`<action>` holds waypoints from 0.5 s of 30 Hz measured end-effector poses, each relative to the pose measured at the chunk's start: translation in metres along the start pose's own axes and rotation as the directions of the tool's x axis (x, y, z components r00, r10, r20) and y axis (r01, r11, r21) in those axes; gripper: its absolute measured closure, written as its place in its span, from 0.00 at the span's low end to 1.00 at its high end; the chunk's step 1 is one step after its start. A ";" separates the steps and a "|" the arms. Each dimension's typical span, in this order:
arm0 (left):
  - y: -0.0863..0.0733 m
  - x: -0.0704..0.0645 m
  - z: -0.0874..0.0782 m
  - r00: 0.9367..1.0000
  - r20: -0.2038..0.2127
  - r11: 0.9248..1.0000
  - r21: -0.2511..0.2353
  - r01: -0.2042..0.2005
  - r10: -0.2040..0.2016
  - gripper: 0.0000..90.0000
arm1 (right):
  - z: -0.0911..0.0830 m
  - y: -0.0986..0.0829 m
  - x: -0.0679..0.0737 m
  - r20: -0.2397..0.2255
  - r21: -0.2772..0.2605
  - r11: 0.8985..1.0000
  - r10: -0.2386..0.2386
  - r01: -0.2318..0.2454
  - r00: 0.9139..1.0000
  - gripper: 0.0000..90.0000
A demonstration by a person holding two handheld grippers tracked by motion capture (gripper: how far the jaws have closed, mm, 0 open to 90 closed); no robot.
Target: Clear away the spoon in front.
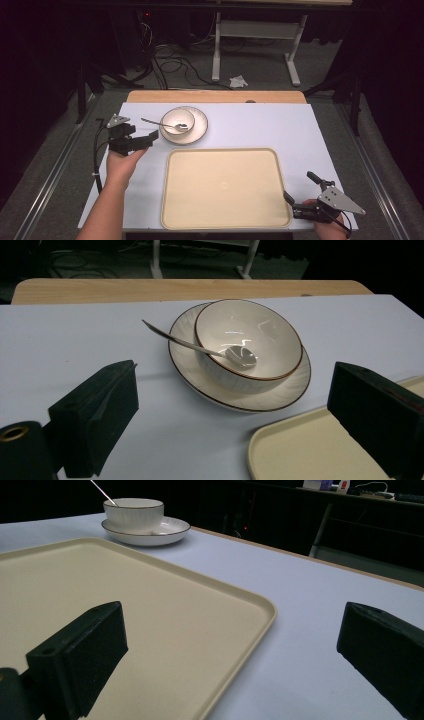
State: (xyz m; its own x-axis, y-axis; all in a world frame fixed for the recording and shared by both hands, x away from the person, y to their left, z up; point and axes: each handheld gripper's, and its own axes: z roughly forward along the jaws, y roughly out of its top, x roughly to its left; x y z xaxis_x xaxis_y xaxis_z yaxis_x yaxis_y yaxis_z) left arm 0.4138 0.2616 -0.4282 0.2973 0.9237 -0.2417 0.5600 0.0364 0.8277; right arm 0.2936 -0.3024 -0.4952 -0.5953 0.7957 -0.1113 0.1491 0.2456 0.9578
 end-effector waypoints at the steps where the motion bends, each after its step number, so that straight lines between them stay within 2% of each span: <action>1: 0.000 0.000 0.000 1.000 0.000 1.000 0.000 0.000 0.000 0.09 | 0.000 0.000 0.000 0.000 0.000 1.000 0.000 0.000 1.000 0.01; 9: 0.015 0.009 0.016 1.000 -0.015 0.999 0.039 0.013 -0.013 0.11 | 0.001 0.000 0.000 -0.005 -0.002 1.000 0.008 -0.008 1.000 0.01; 13: 0.020 0.010 0.018 0.999 -0.017 0.999 0.023 0.033 -0.032 0.13 | 0.000 0.000 0.000 -0.007 -0.004 1.000 0.016 -0.016 1.000 0.01; 15: 0.025 0.011 0.020 0.999 -0.033 0.999 0.023 0.035 -0.034 0.15 | 0.001 -0.001 0.000 -0.012 -0.007 1.000 0.011 -0.011 1.000 0.01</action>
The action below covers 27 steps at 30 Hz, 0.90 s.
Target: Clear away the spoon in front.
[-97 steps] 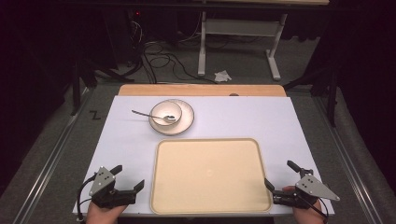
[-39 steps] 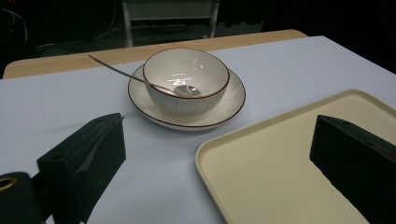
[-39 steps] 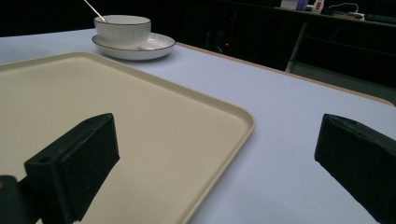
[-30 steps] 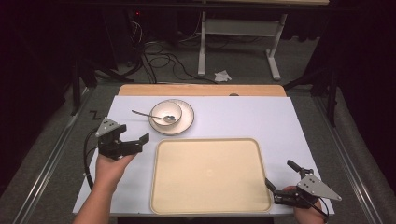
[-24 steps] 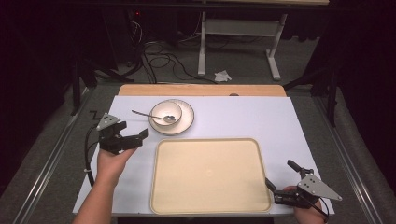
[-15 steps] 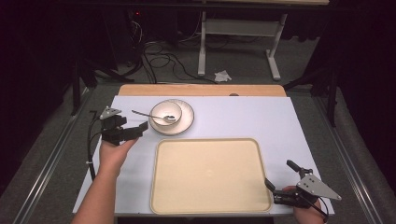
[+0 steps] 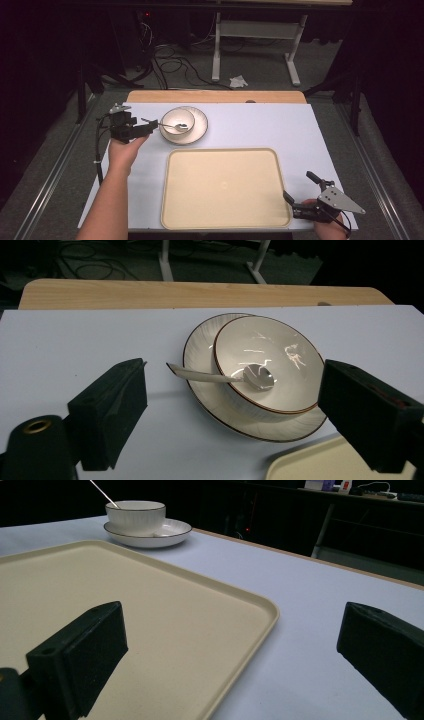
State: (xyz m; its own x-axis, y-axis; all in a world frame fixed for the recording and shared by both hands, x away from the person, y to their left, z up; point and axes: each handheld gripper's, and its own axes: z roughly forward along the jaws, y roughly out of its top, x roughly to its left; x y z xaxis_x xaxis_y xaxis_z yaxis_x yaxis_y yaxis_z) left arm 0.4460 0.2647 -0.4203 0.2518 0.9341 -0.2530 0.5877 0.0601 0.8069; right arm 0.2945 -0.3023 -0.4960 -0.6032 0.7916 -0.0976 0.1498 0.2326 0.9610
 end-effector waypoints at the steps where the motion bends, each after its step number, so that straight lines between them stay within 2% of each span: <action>1: 0.001 0.000 0.001 1.000 -0.005 1.000 0.002 0.002 -0.002 0.17 | 0.000 0.000 0.000 0.002 0.001 1.000 0.001 -0.001 1.000 0.01; 4: 0.002 0.003 0.006 1.000 -0.001 0.999 0.015 0.028 -0.028 0.20 | 0.000 0.000 -0.001 0.000 0.000 1.000 -0.001 0.001 1.000 0.01; 6: 0.001 0.006 0.009 0.999 0.007 0.998 0.032 0.050 -0.051 0.26 | 0.000 -0.001 -0.001 0.000 0.003 1.000 0.003 -0.003 1.000 0.01; 8: 0.001 0.008 0.010 0.998 0.008 0.998 0.044 0.054 -0.055 0.33 | 0.000 -0.001 -0.001 -0.002 0.002 1.000 0.005 -0.005 1.000 0.01; 9: 0.000 0.010 0.013 0.997 0.011 0.996 0.054 0.072 -0.073 0.35 | 0.000 -0.001 -0.001 -0.001 0.002 1.000 0.003 -0.003 1.000 0.01; 11: 0.000 0.013 0.014 0.996 0.014 0.994 0.052 0.092 -0.093 0.41 | 0.000 -0.001 -0.001 -0.001 0.002 1.000 0.005 -0.005 1.000 0.01; 13: 0.001 0.016 0.015 0.992 0.038 0.992 0.048 0.117 -0.119 0.46 | 0.000 -0.001 -0.001 -0.001 0.002 1.000 0.004 -0.004 1.000 0.01; 16: 0.000 0.018 0.017 0.991 0.040 0.990 0.050 0.130 -0.132 0.56 | 0.000 -0.001 0.000 -0.001 0.004 1.000 0.008 -0.008 1.000 0.01; 17: 0.000 0.018 0.018 0.990 0.044 0.990 0.046 0.134 -0.136 0.56 | 0.000 -0.002 0.000 -0.001 0.004 1.000 0.009 -0.009 1.000 0.01; 19: -0.002 0.020 0.019 0.985 0.061 0.986 0.037 0.161 -0.163 0.68 | 0.000 -0.002 -0.001 -0.002 0.005 1.000 0.006 -0.006 1.000 0.01; 22: -0.004 0.022 0.017 0.982 0.072 0.984 0.013 0.175 -0.175 0.82 | 0.000 -0.002 -0.001 0.000 0.006 1.000 0.008 -0.008 1.000 0.01; 25: -0.005 0.022 0.016 0.982 0.074 0.984 0.004 0.176 -0.176 0.90 | 0.000 -0.003 -0.001 0.000 0.007 1.000 0.006 -0.006 1.000 0.01; 27: -0.007 0.023 0.012 0.982 0.084 0.985 -0.023 0.170 -0.168 0.95 | 0.000 -0.003 -0.001 0.000 0.008 1.000 0.011 -0.011 1.000 0.01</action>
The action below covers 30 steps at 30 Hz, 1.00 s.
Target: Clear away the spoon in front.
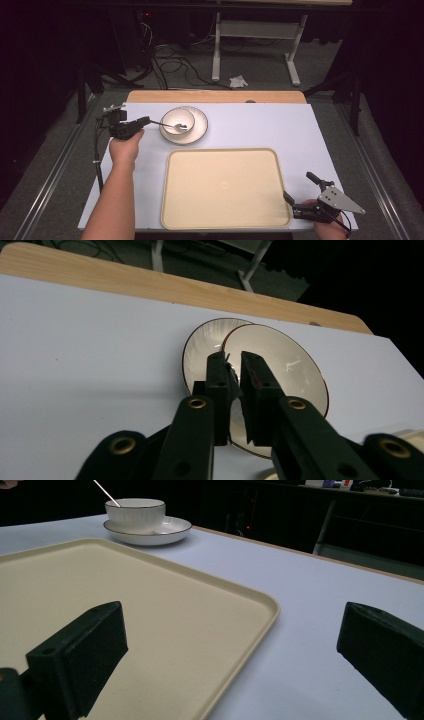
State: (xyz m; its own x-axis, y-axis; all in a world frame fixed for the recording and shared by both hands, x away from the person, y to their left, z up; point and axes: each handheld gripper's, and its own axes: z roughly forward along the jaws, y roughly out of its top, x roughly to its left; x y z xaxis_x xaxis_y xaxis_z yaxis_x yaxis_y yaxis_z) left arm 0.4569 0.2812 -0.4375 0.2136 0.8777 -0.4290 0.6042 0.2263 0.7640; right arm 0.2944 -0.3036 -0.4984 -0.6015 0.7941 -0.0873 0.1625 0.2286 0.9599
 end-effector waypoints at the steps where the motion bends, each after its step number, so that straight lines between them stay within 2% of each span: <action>1: 0.000 0.000 -0.001 1.000 0.010 1.000 -0.003 -0.003 0.003 0.96 | 0.000 0.000 0.000 0.000 0.000 1.000 0.001 -0.001 1.000 0.01; 3: -0.001 -0.001 -0.002 1.000 0.012 1.000 -0.007 -0.009 0.009 0.98 | 0.000 0.000 0.000 0.000 -0.001 1.000 -0.002 0.002 1.000 0.01; 4: 0.000 -0.003 -0.004 1.000 0.029 1.000 -0.021 -0.013 0.013 0.99 | 0.000 0.000 0.001 -0.002 0.000 1.000 -0.007 0.007 1.000 0.01; 6: -0.001 -0.006 -0.006 0.999 0.022 0.999 -0.028 -0.035 0.036 0.99 | 0.001 0.000 0.001 -0.003 0.000 1.000 -0.008 0.008 1.000 0.01; 9: -0.002 -0.008 -0.006 0.998 0.030 0.998 -0.029 -0.047 0.047 1.00 | 0.001 0.000 0.001 -0.001 0.002 1.000 -0.009 0.009 1.000 0.01; 10: -0.003 -0.012 -0.008 0.997 0.024 0.997 -0.038 -0.069 0.070 1.00 | 0.001 0.000 0.001 -0.001 0.003 1.000 -0.006 0.006 1.000 0.01; 13: -0.005 -0.015 -0.010 0.997 0.023 0.995 -0.057 -0.078 0.079 1.00 | 0.001 0.000 0.001 -0.003 0.001 1.000 -0.004 0.004 1.000 0.01; 16: -0.008 -0.023 -0.013 0.993 0.001 0.989 -0.084 -0.120 0.121 1.00 | 0.001 0.000 0.001 -0.003 -0.001 1.000 -0.006 0.006 1.000 0.01; 19: -0.009 -0.026 -0.015 0.991 -0.010 0.986 -0.095 -0.137 0.137 1.00 | 0.001 0.000 0.001 -0.006 -0.002 1.000 -0.005 0.005 1.000 0.01; 20: -0.011 -0.029 -0.017 0.987 -0.026 0.981 -0.106 -0.160 0.158 1.00 | 0.001 0.001 0.002 -0.004 0.000 1.000 -0.005 0.005 1.000 0.01; 21: -0.011 -0.029 -0.017 0.987 -0.026 0.981 -0.106 -0.160 0.158 1.00 | 0.001 0.001 0.002 -0.004 0.000 1.000 -0.005 0.005 1.000 0.01; 22: -0.012 -0.032 -0.019 0.985 -0.033 0.978 -0.121 -0.172 0.169 1.00 | 0.001 0.001 0.001 -0.004 0.000 1.000 -0.004 0.004 1.000 0.01; 26: -0.014 -0.035 -0.023 0.983 -0.041 0.973 -0.139 -0.185 0.181 1.00 | 0.001 0.000 0.001 -0.005 -0.003 1.000 0.003 -0.003 1.000 0.01; 27: -0.016 -0.037 -0.025 0.981 -0.051 0.969 -0.151 -0.195 0.190 1.00 | 0.001 0.000 0.001 -0.006 -0.003 1.000 0.002 -0.003 1.000 0.01; 30: -0.017 -0.040 -0.029 0.978 -0.057 0.965 -0.164 -0.206 0.199 1.00 | 0.001 0.000 0.001 -0.007 -0.004 1.000 0.002 -0.002 1.000 0.01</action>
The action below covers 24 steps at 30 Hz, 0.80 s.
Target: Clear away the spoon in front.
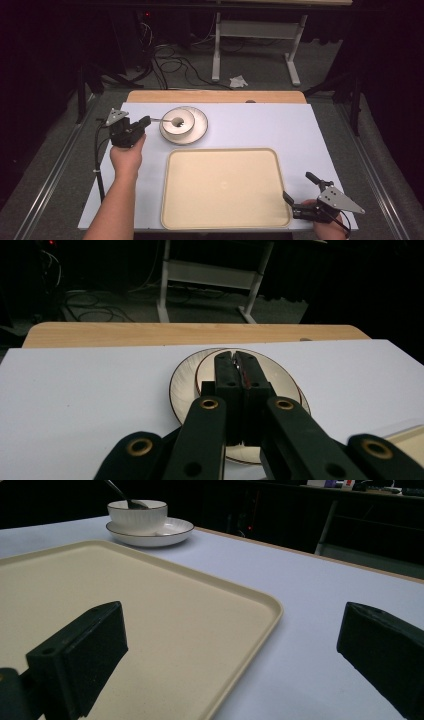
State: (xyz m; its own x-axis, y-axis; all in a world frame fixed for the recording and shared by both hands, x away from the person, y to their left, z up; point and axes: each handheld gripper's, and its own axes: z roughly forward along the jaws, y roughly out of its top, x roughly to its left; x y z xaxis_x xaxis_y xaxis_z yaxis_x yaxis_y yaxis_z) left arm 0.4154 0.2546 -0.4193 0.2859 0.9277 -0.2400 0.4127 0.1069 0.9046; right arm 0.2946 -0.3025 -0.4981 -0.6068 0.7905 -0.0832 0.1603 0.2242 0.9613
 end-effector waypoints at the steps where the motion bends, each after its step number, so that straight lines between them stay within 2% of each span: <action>1: 0.000 -0.001 -0.002 1.000 -0.002 1.000 -0.007 -0.008 0.008 1.00 | 0.000 0.000 0.000 0.001 0.000 1.000 0.004 -0.004 1.000 0.01; 3: 0.002 -0.006 -0.009 1.000 0.001 0.999 -0.032 -0.017 0.017 1.00 | -0.001 0.000 0.001 0.000 -0.005 1.000 0.008 -0.008 1.000 0.01; 6: 0.003 -0.007 -0.013 1.000 0.003 0.999 -0.042 -0.013 0.013 1.00 | -0.001 0.001 0.001 0.000 -0.006 1.000 0.004 -0.004 1.000 0.01; 10: 0.004 -0.011 -0.021 1.000 -0.009 0.998 -0.064 -0.029 0.028 1.00 | 0.000 0.001 0.002 -0.002 -0.005 1.000 0.004 -0.004 1.000 0.01; 11: 0.004 -0.013 -0.025 0.999 -0.016 0.996 -0.073 -0.045 0.044 1.00 | 0.000 0.001 0.002 -0.001 -0.006 1.000 -0.005 0.005 1.000 0.01; 14: 0.004 -0.015 -0.029 0.998 -0.020 0.995 -0.081 -0.061 0.059 1.00 | 0.000 0.001 0.002 -0.003 -0.007 1.000 -0.005 0.005 1.000 0.01; 17: 0.003 -0.019 -0.033 0.994 -0.032 0.989 -0.104 -0.105 0.102 1.00 | 0.000 0.001 0.002 -0.003 -0.006 1.000 -0.008 0.008 1.000 0.01; 24: -0.001 -0.027 -0.037 0.992 -0.038 0.984 -0.128 -0.123 0.119 1.00 | 0.000 0.001 0.002 0.000 -0.004 1.000 -0.011 0.011 1.000 0.01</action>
State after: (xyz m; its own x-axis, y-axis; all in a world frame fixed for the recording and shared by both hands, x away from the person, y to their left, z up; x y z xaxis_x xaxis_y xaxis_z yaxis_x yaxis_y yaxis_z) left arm 0.3749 0.2425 -0.4001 0.2998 0.9469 -0.1166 0.2599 0.0366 0.9649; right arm 0.2936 -0.3004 -0.4973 -0.6087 0.7879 -0.0932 0.1510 0.2304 0.9613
